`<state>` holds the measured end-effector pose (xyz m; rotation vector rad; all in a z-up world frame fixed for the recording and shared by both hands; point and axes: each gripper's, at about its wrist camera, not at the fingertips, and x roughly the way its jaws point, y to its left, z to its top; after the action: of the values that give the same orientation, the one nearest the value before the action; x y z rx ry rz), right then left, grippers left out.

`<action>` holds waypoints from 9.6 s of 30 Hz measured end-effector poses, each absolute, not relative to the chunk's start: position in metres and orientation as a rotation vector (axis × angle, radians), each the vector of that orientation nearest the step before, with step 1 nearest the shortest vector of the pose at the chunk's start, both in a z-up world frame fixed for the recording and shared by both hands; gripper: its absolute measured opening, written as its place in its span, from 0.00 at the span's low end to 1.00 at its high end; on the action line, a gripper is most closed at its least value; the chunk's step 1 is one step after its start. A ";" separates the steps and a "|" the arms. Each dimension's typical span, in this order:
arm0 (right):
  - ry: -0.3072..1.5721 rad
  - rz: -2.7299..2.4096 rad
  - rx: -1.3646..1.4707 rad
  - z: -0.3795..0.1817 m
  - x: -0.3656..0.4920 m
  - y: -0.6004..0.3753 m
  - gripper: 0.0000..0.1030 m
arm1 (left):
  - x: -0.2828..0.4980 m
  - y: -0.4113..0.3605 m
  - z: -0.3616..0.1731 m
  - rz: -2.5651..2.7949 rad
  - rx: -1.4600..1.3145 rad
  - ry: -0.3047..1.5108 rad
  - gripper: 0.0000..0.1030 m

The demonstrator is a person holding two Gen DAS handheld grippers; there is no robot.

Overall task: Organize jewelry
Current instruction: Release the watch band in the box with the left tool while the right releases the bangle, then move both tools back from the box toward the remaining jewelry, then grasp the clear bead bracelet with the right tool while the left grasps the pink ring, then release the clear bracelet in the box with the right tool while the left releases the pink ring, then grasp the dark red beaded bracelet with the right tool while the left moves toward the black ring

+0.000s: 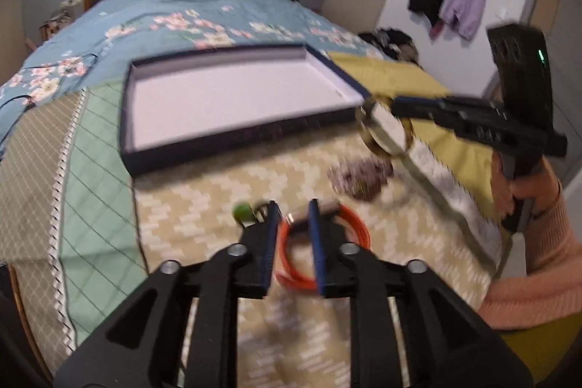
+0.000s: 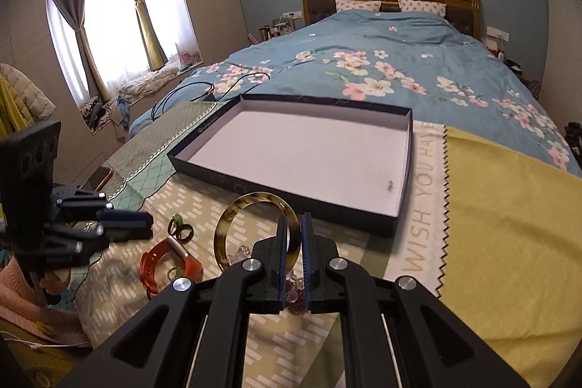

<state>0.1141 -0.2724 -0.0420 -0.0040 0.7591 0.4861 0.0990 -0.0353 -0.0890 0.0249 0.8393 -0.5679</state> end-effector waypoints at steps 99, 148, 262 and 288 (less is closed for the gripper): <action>1.006 0.554 0.135 -0.088 0.219 -0.246 0.31 | 0.201 0.011 -0.081 -0.356 -0.039 0.779 0.41; 0.805 0.630 -0.028 -0.051 0.110 -0.255 0.07 | 0.070 -0.070 -0.124 -0.745 0.150 0.870 0.37; 0.774 0.474 0.116 -0.041 0.237 -0.241 0.38 | 0.298 -0.047 -0.112 -0.394 0.029 0.902 0.19; 0.911 0.519 -0.023 -0.086 0.113 -0.263 0.48 | 0.147 -0.015 -0.070 -0.477 0.069 0.701 0.43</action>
<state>0.1127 -0.2634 -0.0863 -0.0225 0.9112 0.5193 0.1471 -0.0147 -0.0700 0.0687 0.7015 -0.4773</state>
